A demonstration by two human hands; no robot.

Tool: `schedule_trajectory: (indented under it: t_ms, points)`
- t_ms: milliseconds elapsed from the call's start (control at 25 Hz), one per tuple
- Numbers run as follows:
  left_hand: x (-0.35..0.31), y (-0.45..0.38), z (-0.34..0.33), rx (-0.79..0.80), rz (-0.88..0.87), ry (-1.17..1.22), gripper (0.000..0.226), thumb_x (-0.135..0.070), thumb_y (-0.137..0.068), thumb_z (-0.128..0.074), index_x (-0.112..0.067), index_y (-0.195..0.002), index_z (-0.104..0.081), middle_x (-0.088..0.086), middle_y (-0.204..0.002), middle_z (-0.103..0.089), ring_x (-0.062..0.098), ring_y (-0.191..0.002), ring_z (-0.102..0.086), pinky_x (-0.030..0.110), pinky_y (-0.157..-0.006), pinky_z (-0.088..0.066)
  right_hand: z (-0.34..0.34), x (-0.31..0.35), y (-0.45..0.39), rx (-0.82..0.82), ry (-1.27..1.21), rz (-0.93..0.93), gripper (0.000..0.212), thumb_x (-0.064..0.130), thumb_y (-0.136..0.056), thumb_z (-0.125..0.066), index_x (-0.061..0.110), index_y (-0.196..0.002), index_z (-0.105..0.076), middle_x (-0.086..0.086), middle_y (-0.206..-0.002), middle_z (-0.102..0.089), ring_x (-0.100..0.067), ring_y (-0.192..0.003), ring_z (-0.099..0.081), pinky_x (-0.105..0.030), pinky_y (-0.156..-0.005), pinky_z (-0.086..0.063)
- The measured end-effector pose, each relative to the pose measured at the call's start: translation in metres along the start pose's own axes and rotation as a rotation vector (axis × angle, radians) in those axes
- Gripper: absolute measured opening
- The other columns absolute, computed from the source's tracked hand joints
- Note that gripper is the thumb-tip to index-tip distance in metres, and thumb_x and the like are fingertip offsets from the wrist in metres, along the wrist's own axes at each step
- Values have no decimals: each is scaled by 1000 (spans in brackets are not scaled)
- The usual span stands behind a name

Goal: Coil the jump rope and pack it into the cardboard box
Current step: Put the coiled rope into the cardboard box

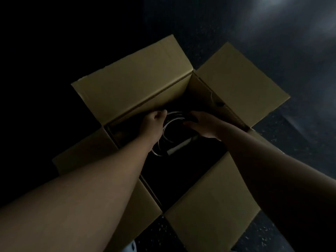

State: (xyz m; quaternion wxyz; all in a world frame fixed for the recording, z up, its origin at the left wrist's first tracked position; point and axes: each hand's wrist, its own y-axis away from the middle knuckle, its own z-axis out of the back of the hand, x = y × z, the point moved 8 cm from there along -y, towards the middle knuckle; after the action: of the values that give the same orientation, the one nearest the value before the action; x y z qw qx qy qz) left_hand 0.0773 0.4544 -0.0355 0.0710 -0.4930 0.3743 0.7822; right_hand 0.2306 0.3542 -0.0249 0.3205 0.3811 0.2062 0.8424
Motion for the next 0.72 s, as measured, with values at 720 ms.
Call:
schedule_trajectory:
  t_ms: [720]
  points:
    - [28, -32, -8, -233, 49, 40, 24, -3, -86, -73, 7, -108, -71, 23, -110, -72, 22, -92, -63, 18, -69, -38, -44, 5, -46, -41, 469, 26, 67, 27, -101, -54, 22, -159, -21, -15, -164, -20, -41, -150, -22, -55, -119, -29]
